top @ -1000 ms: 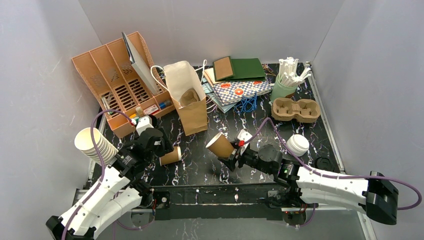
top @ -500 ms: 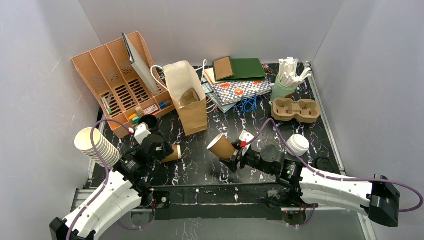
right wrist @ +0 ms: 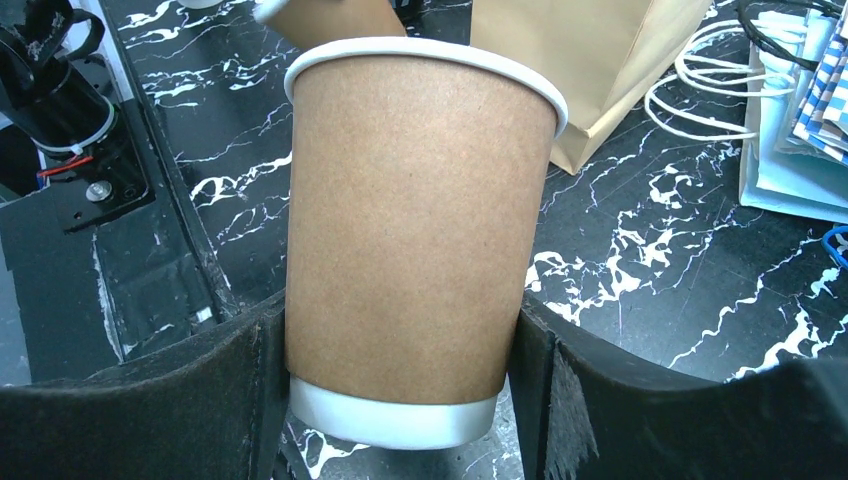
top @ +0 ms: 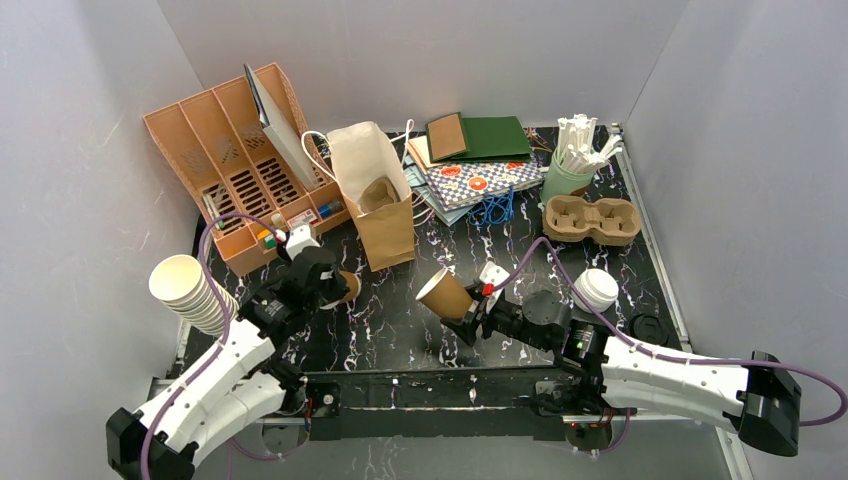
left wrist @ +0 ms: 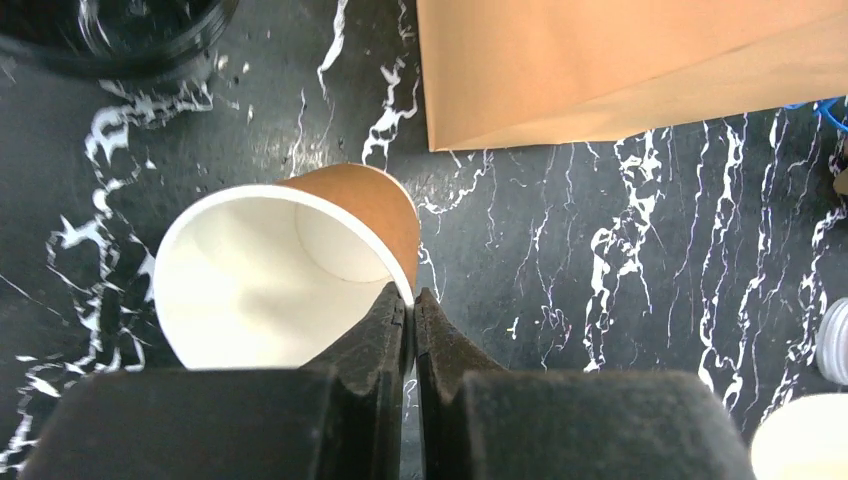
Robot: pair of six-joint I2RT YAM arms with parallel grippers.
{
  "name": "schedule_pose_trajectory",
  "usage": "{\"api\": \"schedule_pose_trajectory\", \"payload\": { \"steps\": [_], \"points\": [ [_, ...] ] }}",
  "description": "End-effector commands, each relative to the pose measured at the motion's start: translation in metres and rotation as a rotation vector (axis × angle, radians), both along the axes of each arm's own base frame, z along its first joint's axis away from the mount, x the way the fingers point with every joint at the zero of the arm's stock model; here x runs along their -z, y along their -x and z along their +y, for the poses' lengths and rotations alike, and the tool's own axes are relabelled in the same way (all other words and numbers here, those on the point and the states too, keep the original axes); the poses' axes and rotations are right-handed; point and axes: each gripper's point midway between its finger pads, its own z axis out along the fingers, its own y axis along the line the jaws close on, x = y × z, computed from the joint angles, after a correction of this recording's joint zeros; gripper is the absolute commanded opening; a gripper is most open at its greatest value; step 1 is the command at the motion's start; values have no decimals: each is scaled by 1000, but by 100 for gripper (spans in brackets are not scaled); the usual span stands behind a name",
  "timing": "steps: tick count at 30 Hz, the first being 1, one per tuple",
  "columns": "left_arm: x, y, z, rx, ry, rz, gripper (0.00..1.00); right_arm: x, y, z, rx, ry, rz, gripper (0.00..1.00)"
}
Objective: Pack the takeout coffee
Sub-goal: Place the coffee cup at the center of the board.
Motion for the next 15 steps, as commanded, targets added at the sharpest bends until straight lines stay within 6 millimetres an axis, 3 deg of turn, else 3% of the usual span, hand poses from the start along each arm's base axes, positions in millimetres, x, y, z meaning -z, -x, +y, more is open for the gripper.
{"api": "schedule_pose_trajectory", "payload": {
  "steps": [1,3,6,12,15],
  "points": [
    [-38,-7,7,56,-94,-46,0,-21,-2,3,-1,-48,-33,53],
    [-48,-6,9,89,-143,-31,0,-21,-2,4,0,-48,-33,53],
    [-43,-3,11,166,-265,92,0,-20,-2,5,-4,-43,-31,53],
    [-9,4,17,241,-434,330,1,-22,-2,8,-11,-44,-31,53],
    [-1,4,19,243,-481,402,4,-24,-2,9,-15,-44,-29,53]
  ]
}}
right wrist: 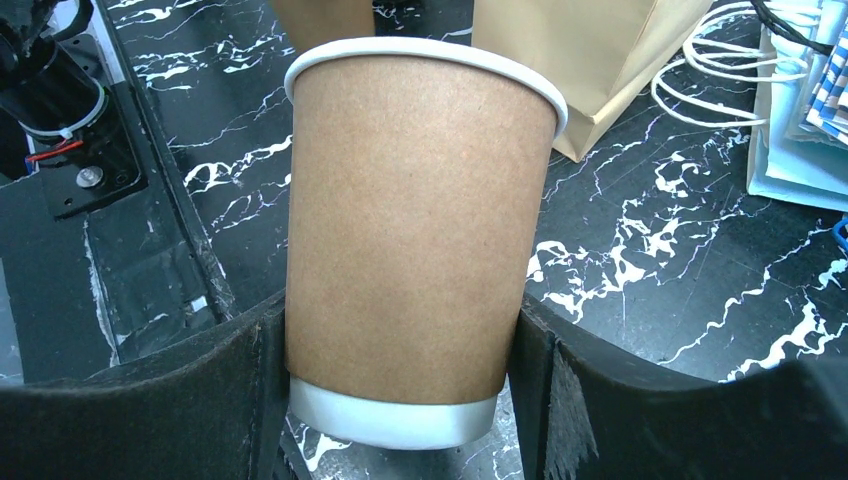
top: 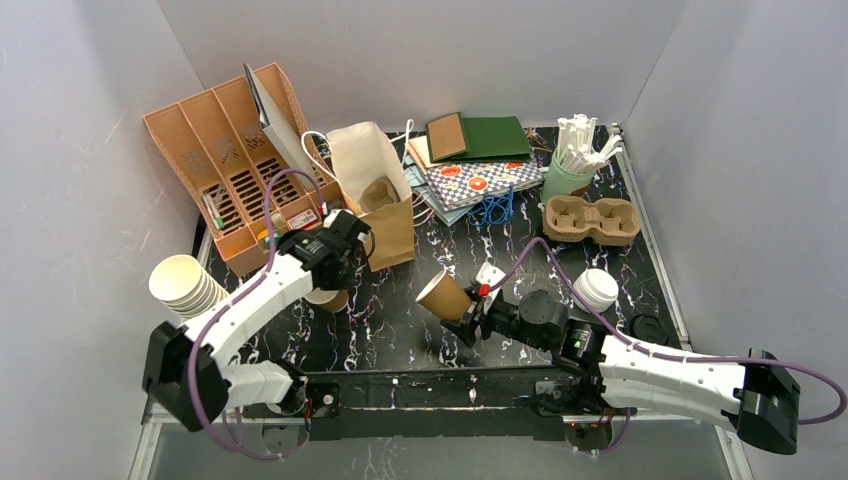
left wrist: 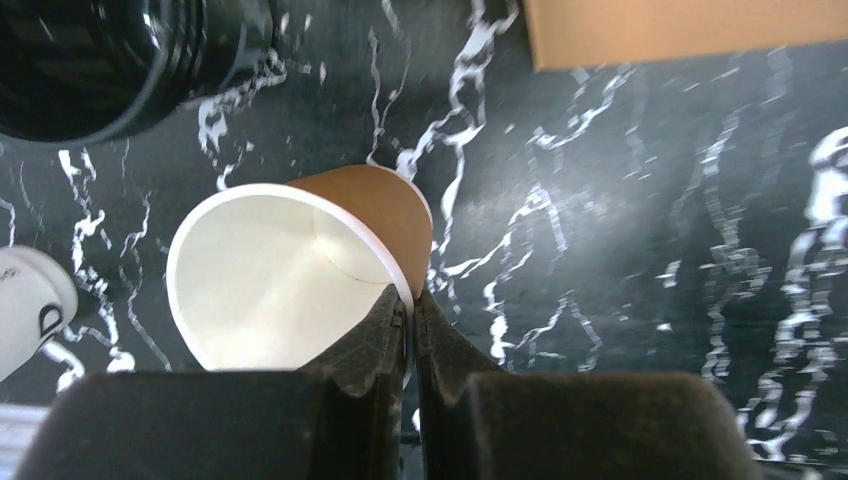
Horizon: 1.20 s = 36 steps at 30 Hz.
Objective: Pack the takeout coffee
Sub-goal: Place the coffee cup at the center of the board.
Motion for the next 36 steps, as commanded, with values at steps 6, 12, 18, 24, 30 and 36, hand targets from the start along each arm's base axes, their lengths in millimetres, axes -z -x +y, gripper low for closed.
{"api": "schedule_pose_trajectory", "payload": {
  "steps": [6,12,18,24,30,36],
  "points": [
    [8,11,12,34,-119,126,17,-32,-1,8,-12,-75,-35,52],
    [8,13,-1,80,-48,130,48,-32,0,6,-11,-79,-31,52],
    [-45,12,-13,111,98,-18,61,-34,3,7,-32,-90,-32,52],
    [-104,43,-60,303,437,-72,55,-33,14,15,-102,-99,-25,52],
    [-145,73,-121,419,897,-48,46,-39,27,26,-190,-130,-12,52],
    [-153,84,-138,466,1052,-11,45,-51,28,27,-199,-171,-21,53]
  ]
}}
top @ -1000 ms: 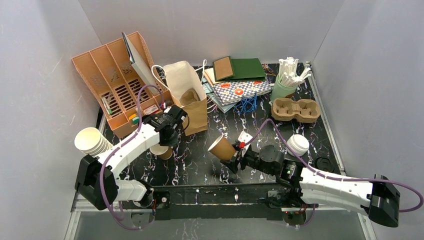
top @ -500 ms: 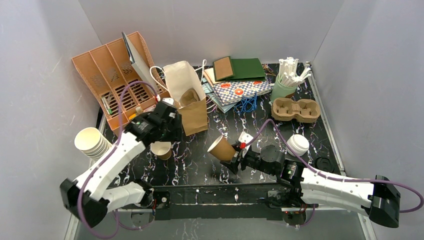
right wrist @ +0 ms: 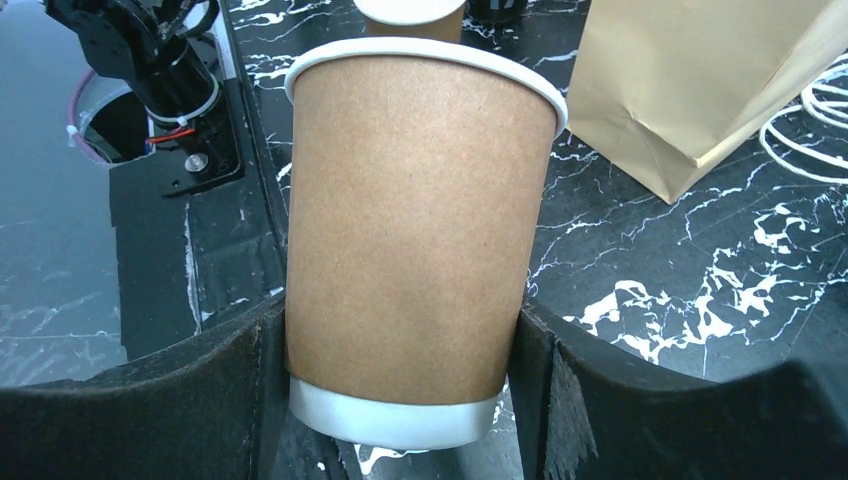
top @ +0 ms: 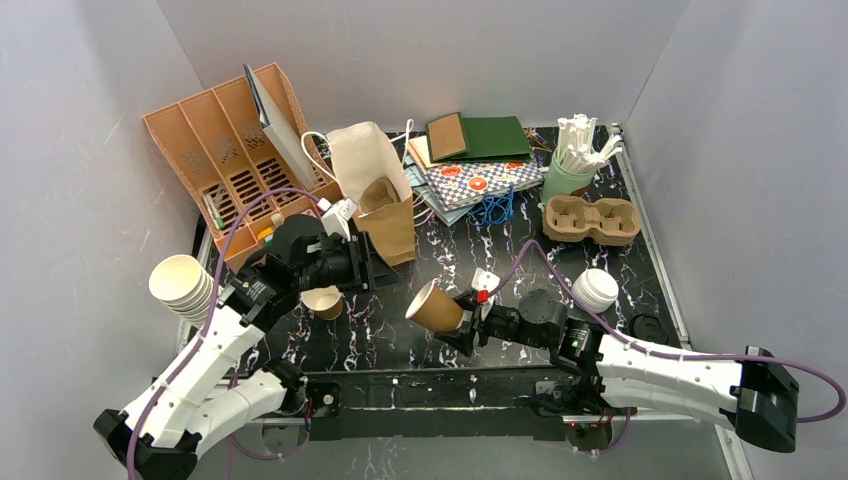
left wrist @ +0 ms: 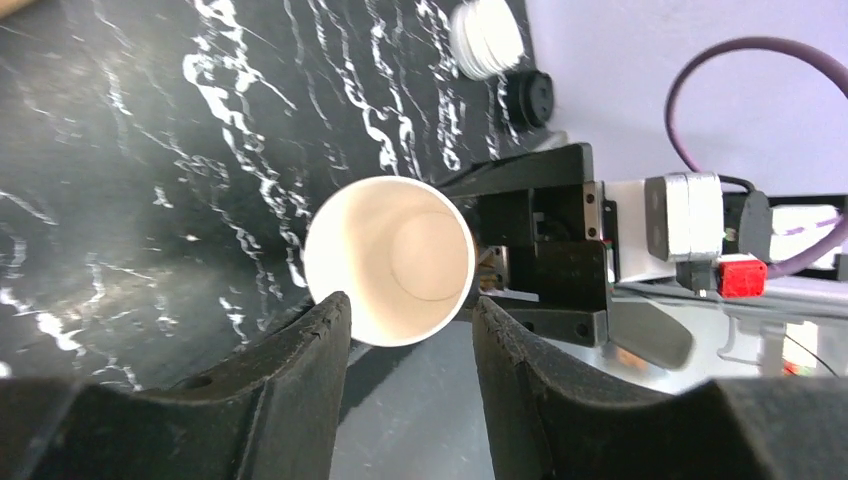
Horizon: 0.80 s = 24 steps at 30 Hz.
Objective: Pack the takeout coffee
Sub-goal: Place the coffee cup at the center of the board.
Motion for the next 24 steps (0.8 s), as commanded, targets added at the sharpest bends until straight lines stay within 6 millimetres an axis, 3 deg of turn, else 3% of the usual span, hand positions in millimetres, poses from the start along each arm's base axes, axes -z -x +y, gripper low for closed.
{"api": "schedule_pose_trajectory", "payload": {
  "steps": [1,6,12,21,24],
  "points": [
    [-27,20,-26,151,200,25,45,-48,2,11,-32,-140,-42,52],
    [-27,31,-34,251,248,9,42,-53,6,15,-59,-145,-37,53],
    [-5,35,-39,279,220,51,44,-56,7,17,-67,-148,-37,52],
    [6,51,-60,347,188,42,47,-55,8,21,-80,-138,-30,52],
    [11,53,-65,355,177,44,37,-56,8,22,-82,-139,-29,52]
  ]
}}
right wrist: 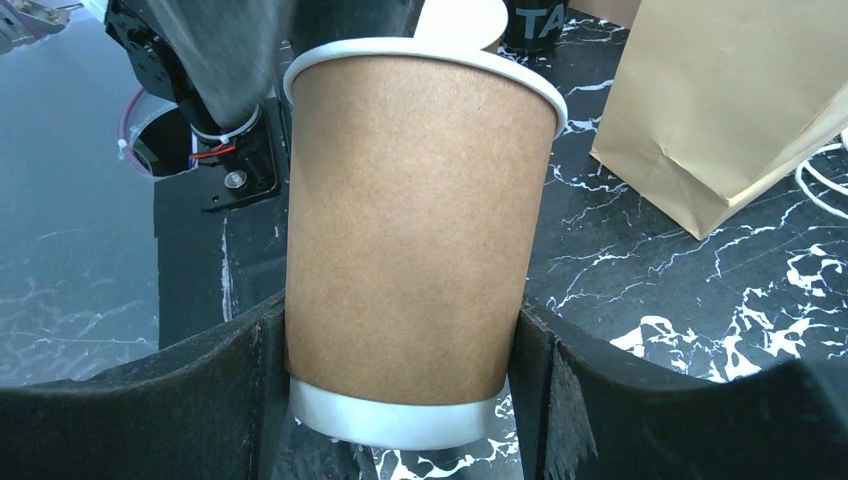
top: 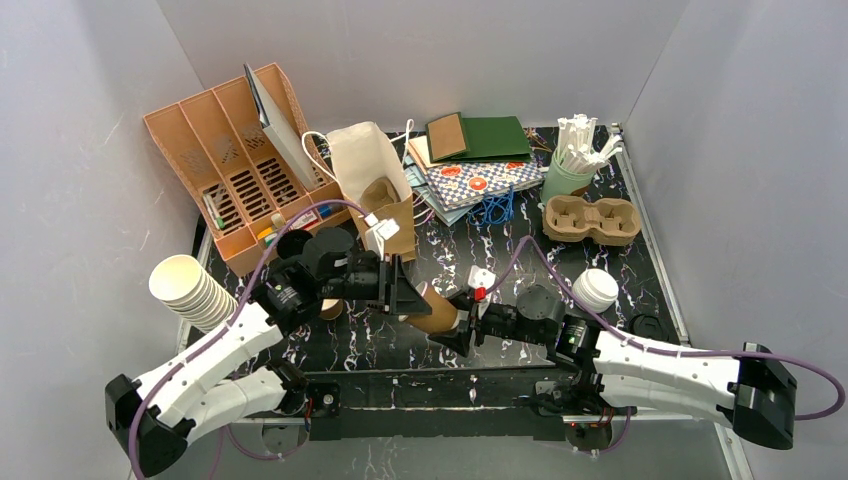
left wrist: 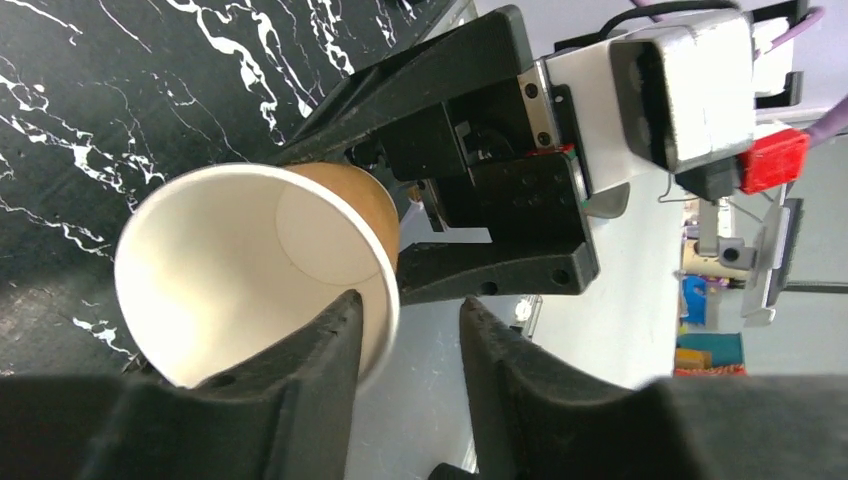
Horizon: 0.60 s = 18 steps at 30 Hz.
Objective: Pack the takeout coffee
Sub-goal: Place the coffee cup at the center of the board.
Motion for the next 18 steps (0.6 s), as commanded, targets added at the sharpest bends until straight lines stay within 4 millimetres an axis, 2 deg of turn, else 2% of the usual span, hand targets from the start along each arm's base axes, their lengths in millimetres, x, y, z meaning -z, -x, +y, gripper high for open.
{"api": "schedule_pose_trajectory", "payload": {
  "steps": [1,3,4,6,7,8,11,14,16,18],
  "points": [
    [1,2,-7,15,2,-21,29,-40,-1,9,-15,-101,-38,52],
    [2,-2,-7,0,-8,-37,10,-39,-1,9,-12,-96,-35,55],
    [3,-5,-6,-15,-18,-49,3,-38,-2,8,-5,-92,-33,62],
    [6,-12,-2,-46,-57,-85,0,-33,-6,7,22,-77,-24,85],
    [9,-17,2,-68,-86,-104,0,-31,-10,5,44,-63,-24,94],
    [13,-22,5,-87,-118,-123,0,-28,-15,2,81,-45,-22,98],
    [42,-41,24,-165,-328,-176,0,-21,-38,-14,230,22,-22,98],
    [80,-48,37,-175,-584,-212,0,-23,-59,-37,408,45,-19,98],
    [103,-53,39,-185,-743,-251,0,-26,-73,-55,540,32,8,98],
    [112,-56,35,-204,-838,-317,0,-25,-84,-72,680,41,71,98]
  ]
}}
